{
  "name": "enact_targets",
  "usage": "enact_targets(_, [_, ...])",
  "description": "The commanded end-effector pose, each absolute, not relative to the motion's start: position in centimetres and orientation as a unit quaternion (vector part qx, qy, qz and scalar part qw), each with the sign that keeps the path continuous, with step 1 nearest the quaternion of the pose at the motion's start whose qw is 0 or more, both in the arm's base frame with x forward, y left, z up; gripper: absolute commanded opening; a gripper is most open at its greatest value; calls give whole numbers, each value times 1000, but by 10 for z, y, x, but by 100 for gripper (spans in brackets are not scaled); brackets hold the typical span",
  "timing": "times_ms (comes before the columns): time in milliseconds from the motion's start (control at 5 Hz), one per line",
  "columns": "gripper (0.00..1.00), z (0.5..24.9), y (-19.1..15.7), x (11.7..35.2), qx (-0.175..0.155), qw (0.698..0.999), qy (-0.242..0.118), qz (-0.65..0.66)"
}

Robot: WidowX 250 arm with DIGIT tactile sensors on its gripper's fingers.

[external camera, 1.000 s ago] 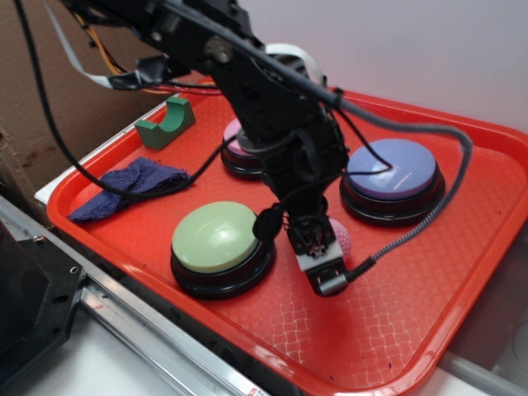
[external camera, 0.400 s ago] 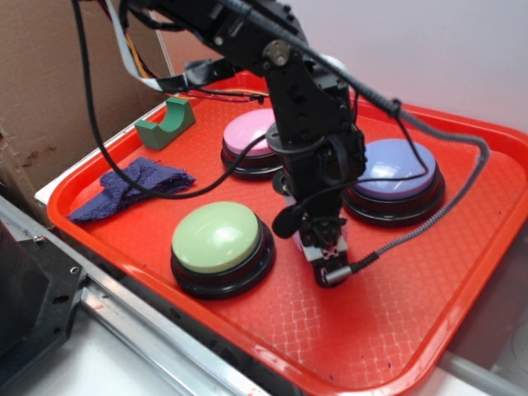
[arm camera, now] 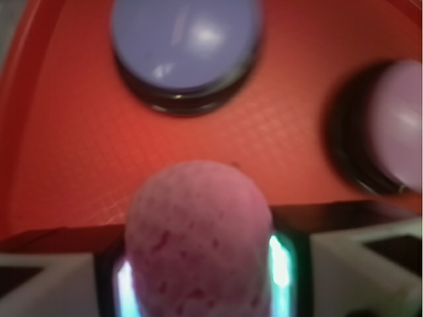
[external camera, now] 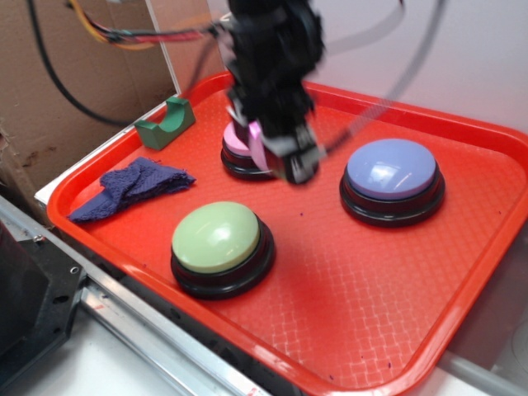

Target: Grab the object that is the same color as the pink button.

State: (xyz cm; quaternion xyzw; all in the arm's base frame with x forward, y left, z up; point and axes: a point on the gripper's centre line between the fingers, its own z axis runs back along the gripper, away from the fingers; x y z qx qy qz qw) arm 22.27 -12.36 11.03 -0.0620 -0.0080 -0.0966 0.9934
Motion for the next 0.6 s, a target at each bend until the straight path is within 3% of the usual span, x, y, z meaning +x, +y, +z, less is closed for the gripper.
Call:
enact_targets(0, [0,202,-75,220,-55,995,-79,22])
enact_targets(200, [0,218,-64,218,-46,992,-108,46])
enact_targets(400, [0,213,-61,220,-17,994,-97,47])
